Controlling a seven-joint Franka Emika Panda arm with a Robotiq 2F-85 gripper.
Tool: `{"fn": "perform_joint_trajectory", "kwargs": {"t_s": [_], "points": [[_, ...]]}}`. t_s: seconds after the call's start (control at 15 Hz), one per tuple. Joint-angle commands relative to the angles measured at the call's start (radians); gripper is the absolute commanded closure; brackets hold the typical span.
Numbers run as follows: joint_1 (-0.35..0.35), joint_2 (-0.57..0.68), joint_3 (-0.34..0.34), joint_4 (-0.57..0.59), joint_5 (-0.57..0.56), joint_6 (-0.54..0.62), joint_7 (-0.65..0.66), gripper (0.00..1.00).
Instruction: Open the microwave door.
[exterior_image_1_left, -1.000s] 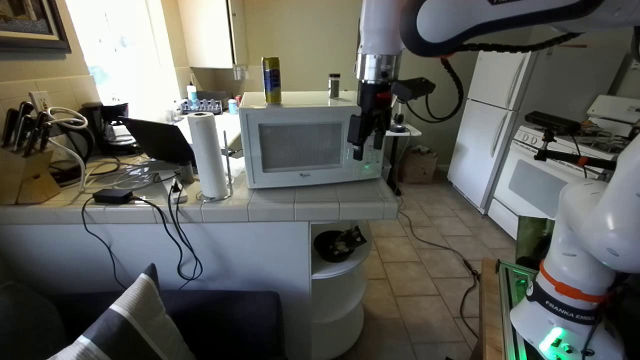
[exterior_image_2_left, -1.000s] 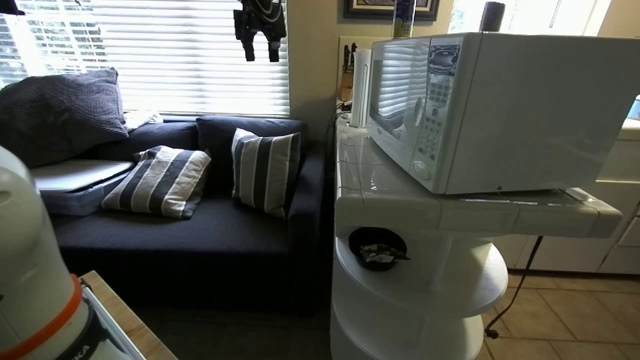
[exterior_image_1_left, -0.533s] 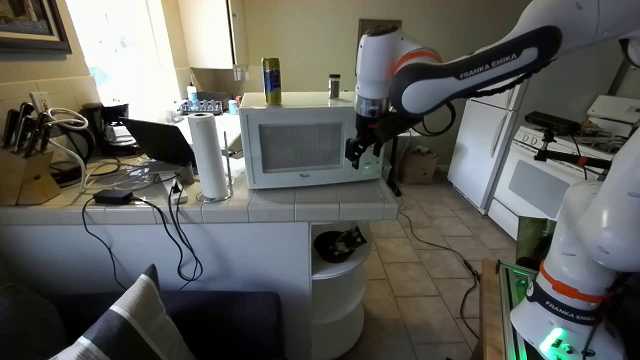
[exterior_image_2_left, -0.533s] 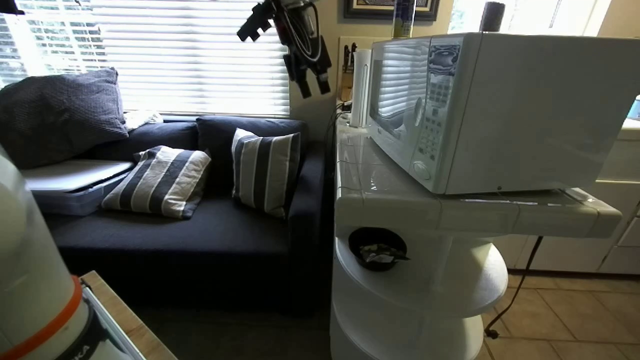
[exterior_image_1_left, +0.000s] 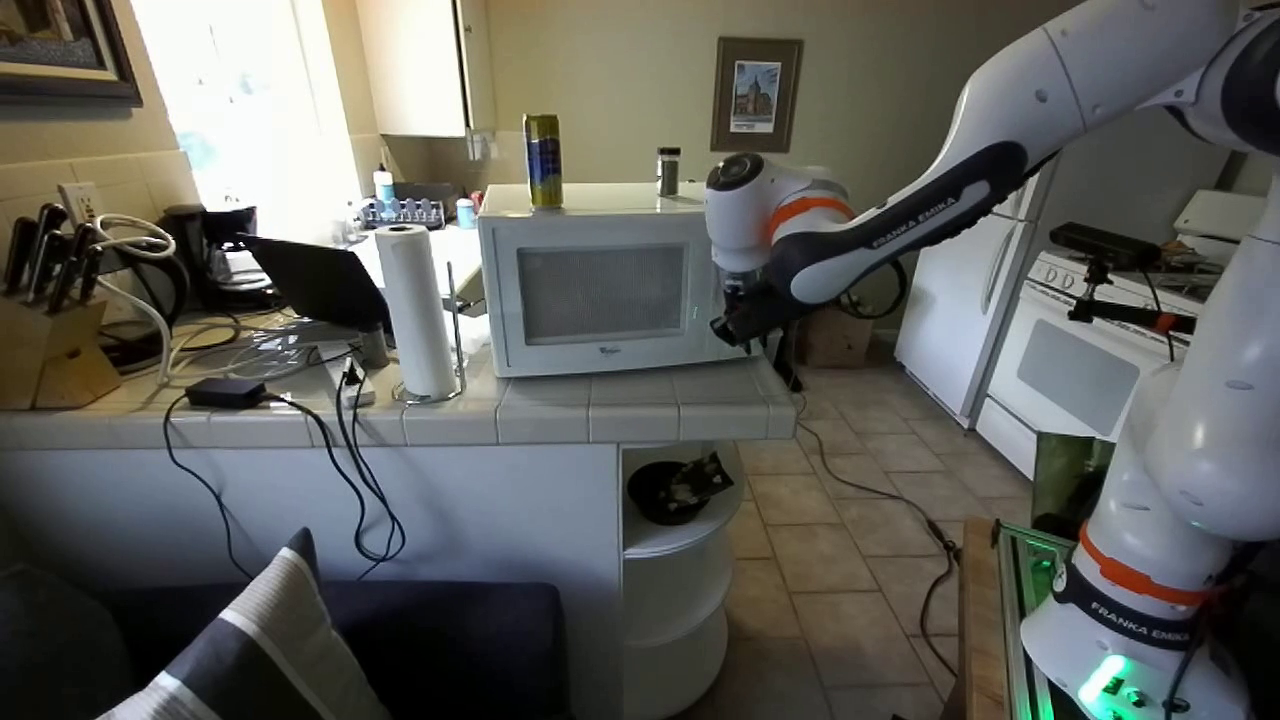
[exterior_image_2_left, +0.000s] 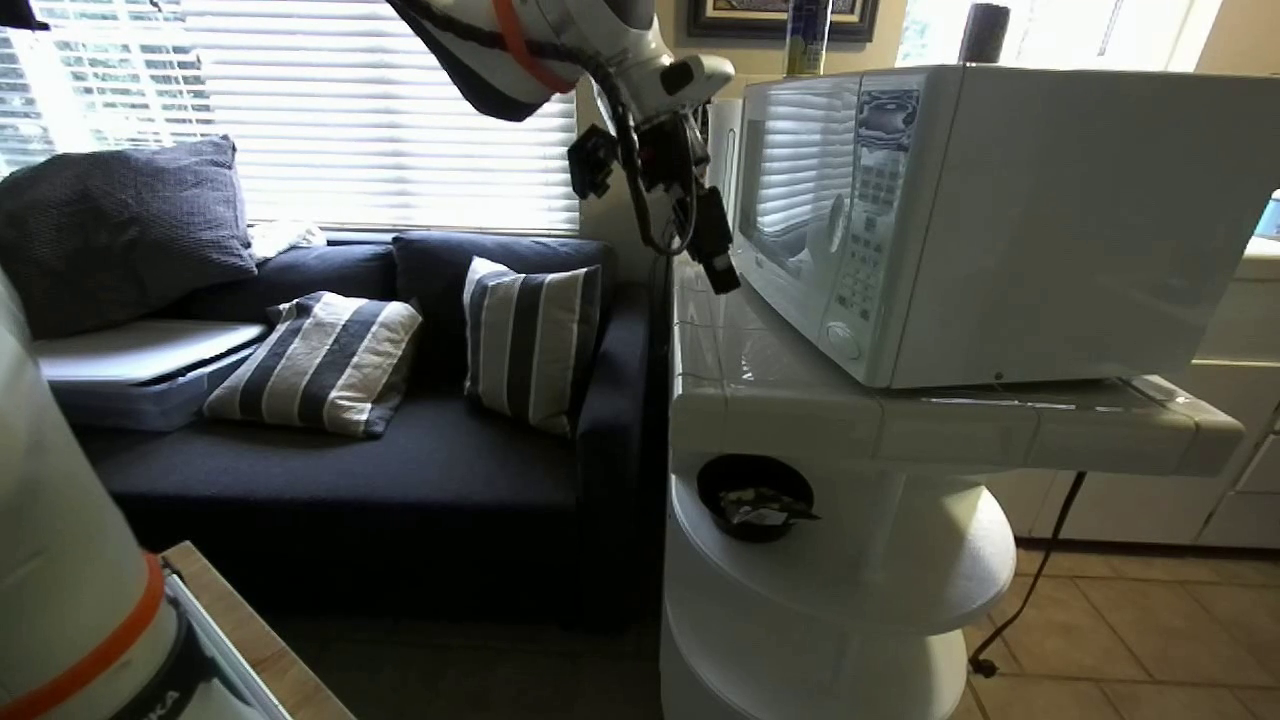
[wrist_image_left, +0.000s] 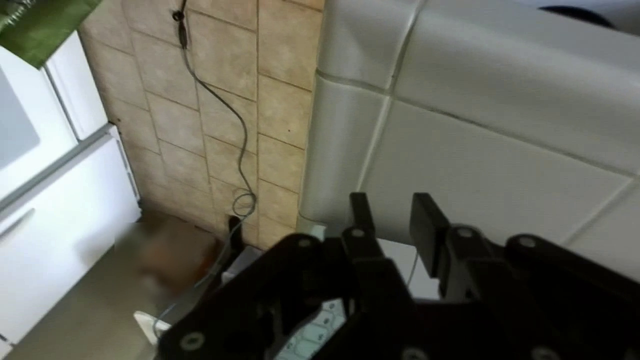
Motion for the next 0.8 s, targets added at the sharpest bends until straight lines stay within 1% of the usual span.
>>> {"fn": "perform_joint_trajectory", "kwargs": {"t_s": [0.0, 0.13, 0.27, 0.4, 0.53, 0.73], "points": [[0.014, 0.09, -0.048, 0.036, -0.041, -0.028, 0.203, 0.99], [0.018, 0.129, -0.075, 0.055, -0.06, -0.02, 0.298, 1.0], [0.019, 0.149, -0.1, 0.065, -0.074, -0.003, 0.357, 1.0], [0.02, 0.162, -0.118, 0.076, -0.079, 0.011, 0.392, 1.0], [0.02, 0.169, -0.132, 0.08, -0.081, 0.029, 0.397, 1.0], [0.021, 0.187, -0.147, 0.089, -0.127, 0.069, 0.415, 1.0]]}}
